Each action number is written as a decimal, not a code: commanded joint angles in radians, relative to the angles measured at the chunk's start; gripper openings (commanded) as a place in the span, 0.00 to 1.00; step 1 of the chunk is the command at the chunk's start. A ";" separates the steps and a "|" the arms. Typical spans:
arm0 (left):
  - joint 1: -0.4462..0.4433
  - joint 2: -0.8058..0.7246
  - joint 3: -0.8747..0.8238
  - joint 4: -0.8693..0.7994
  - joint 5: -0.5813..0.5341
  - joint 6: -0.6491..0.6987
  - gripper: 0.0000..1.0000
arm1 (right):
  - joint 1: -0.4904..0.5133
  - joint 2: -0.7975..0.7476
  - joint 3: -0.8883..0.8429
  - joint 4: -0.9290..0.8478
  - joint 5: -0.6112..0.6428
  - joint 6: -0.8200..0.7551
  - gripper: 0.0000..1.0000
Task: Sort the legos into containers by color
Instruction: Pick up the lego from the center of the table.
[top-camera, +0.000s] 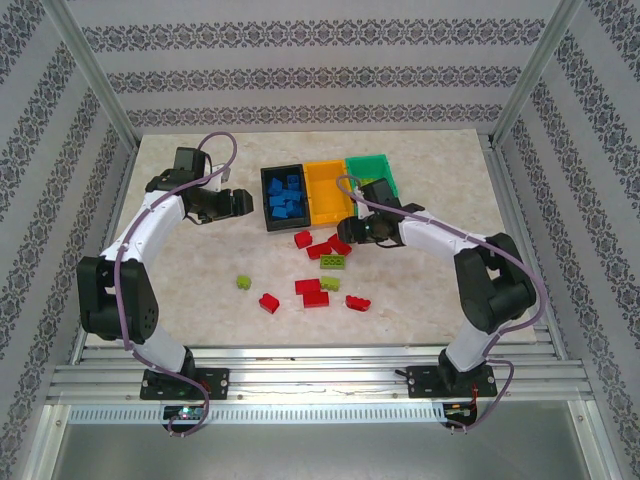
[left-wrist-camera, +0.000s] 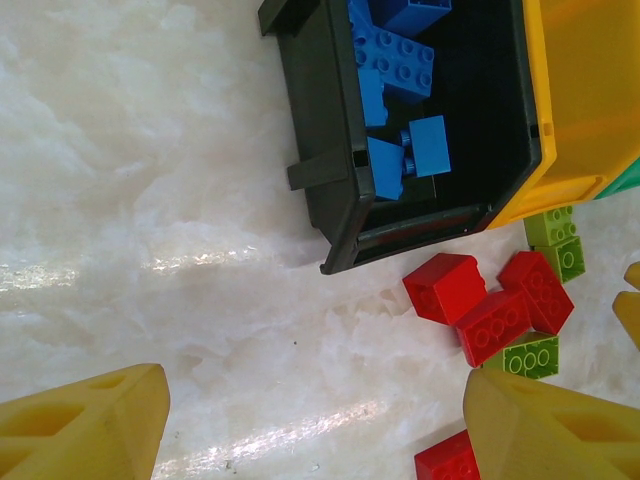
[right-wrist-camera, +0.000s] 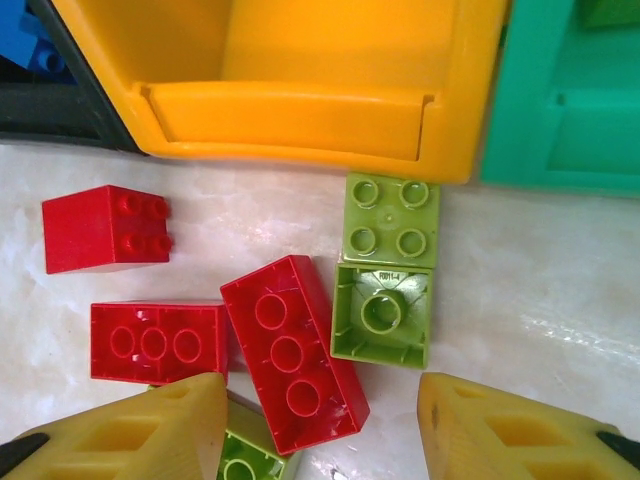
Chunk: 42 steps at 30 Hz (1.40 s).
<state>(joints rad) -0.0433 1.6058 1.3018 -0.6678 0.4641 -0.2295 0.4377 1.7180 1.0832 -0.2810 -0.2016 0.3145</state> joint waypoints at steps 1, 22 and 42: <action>0.015 0.007 -0.007 0.012 0.016 -0.010 0.78 | 0.015 0.029 0.013 0.007 0.083 -0.010 0.54; 0.014 0.008 -0.006 0.011 0.019 -0.011 0.78 | 0.038 0.164 0.075 0.044 0.157 0.031 0.54; 0.015 0.016 -0.006 0.014 0.033 -0.018 0.78 | -0.002 0.161 0.035 0.099 0.124 0.105 0.52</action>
<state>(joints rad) -0.0437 1.6123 1.3018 -0.6678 0.4721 -0.2371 0.4408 1.8599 1.1210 -0.1810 -0.0910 0.4133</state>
